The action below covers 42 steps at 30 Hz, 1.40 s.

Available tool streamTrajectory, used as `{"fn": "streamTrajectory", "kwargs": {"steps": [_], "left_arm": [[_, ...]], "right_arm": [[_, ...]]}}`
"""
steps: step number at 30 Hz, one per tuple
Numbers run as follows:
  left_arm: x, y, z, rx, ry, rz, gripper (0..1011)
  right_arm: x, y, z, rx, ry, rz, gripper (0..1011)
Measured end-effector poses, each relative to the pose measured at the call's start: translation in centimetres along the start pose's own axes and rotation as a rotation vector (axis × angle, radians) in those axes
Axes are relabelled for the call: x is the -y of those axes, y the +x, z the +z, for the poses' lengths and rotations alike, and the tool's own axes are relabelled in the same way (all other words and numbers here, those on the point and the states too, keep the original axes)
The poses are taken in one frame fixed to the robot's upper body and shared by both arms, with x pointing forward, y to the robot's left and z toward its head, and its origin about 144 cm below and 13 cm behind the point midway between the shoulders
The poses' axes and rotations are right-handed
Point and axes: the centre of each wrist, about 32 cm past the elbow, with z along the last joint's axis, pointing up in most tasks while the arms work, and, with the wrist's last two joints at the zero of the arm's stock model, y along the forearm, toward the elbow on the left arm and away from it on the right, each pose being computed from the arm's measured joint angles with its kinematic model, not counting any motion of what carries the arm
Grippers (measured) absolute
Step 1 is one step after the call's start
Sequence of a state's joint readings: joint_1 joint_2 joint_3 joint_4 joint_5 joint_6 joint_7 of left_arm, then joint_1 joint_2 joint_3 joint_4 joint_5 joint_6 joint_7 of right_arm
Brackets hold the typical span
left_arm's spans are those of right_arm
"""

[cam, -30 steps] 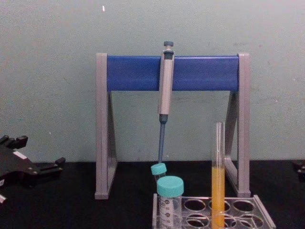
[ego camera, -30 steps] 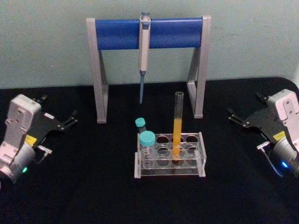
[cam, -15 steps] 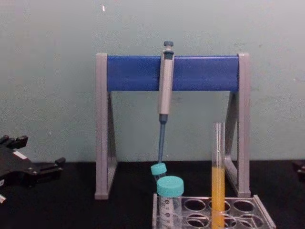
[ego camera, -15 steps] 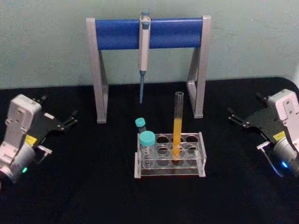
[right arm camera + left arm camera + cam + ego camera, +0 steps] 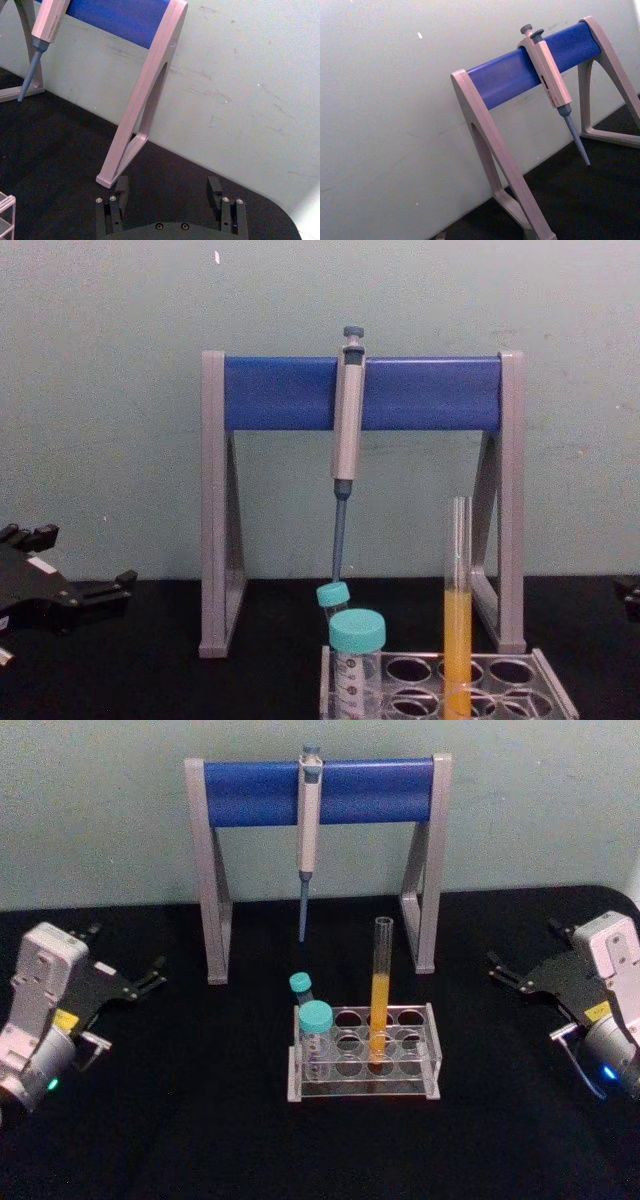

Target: Pick up the test tube from the test tube rack, shake it, then place it back into the test tube rack.

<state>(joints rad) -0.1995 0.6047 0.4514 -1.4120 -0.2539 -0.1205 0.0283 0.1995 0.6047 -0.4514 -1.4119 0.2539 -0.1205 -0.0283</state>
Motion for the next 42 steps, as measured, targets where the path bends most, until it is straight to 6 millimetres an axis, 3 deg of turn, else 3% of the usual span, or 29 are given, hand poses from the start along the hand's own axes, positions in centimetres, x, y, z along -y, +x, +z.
{"fn": "streamTrajectory", "kwargs": {"steps": [28, 42], "left_arm": [[0.0, 0.0, 0.0, 0.0, 0.0, 0.0, 1001], [0.0, 0.0, 0.0, 0.0, 0.0, 0.0, 1001]], "right_arm": [[0.2, 0.0, 0.0, -0.003, 0.002, 0.0, 1000], [2.6, -0.6, 1.6, -0.107, -0.007, 0.101, 1000]]}}
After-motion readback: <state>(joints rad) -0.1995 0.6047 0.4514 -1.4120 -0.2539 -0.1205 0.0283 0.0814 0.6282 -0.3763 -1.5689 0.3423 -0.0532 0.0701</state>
